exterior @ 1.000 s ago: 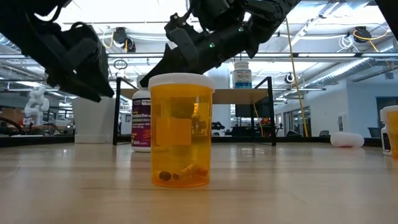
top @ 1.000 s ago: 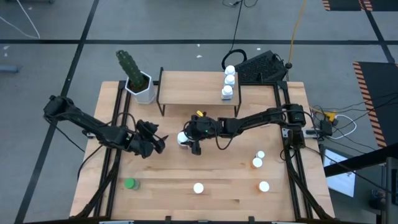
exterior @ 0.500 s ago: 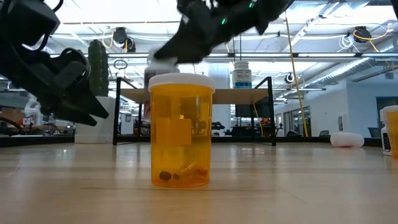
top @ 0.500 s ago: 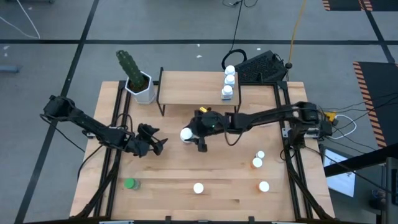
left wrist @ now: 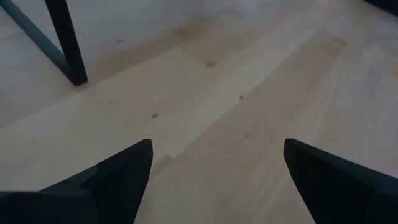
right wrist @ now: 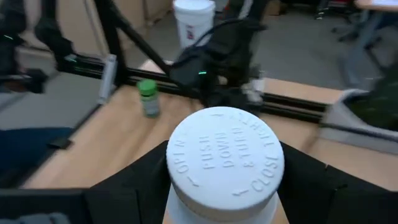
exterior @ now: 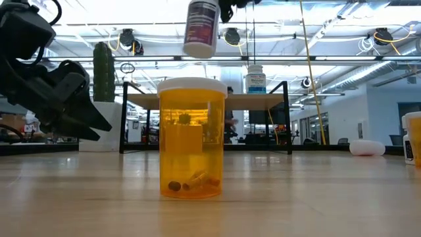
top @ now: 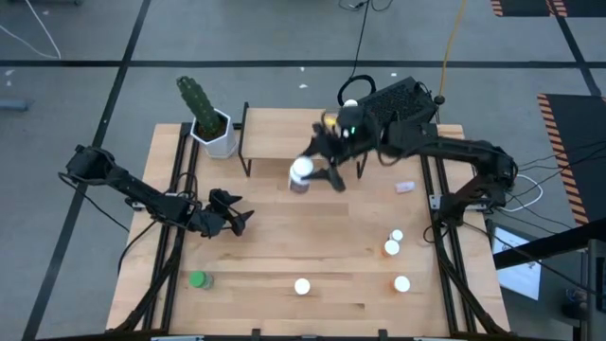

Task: Pick and place medicine bottles onto shelf by color
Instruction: Put the white and purple pill bottle on the shelf

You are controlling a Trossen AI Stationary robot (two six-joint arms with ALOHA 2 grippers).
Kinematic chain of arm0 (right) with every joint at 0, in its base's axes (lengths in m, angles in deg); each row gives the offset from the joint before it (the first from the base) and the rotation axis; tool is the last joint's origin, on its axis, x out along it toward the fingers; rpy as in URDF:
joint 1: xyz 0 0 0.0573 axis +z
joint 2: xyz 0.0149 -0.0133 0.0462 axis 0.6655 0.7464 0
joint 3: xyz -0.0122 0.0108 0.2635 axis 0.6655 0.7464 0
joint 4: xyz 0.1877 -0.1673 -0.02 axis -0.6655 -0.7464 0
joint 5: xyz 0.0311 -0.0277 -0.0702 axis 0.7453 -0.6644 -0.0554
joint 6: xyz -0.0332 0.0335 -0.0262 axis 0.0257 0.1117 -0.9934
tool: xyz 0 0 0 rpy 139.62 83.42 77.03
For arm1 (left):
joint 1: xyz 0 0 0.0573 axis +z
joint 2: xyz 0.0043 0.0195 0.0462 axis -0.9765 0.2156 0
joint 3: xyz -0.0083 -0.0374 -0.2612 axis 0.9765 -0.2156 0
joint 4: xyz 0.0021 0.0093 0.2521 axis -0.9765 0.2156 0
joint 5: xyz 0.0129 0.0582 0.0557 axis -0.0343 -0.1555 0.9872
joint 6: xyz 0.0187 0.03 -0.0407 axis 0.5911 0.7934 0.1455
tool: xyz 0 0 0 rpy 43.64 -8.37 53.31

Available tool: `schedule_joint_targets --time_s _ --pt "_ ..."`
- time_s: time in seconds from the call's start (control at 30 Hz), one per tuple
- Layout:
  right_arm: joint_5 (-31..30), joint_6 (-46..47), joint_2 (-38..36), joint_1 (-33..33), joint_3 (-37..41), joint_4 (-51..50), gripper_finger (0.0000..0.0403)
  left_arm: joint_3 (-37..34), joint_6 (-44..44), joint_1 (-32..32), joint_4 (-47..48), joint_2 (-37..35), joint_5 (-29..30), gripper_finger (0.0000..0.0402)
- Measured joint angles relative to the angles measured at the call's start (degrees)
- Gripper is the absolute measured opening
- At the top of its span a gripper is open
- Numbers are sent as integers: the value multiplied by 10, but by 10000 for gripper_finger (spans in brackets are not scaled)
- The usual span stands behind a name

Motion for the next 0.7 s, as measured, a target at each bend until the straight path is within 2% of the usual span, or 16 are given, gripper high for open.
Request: schedule_joint_targets --time_s 0.13,0.3,0.7 --pt "0 -50 6 -36 -74 -55 230 0 0 0 -12 0 0 365" --pt "1 -94 5 -82 -119 -50 230 0 0 0 -11 0 0 365" --pt "2 -137 24 -215 -125 12 231 0 -6 0 -11 0 0 365"
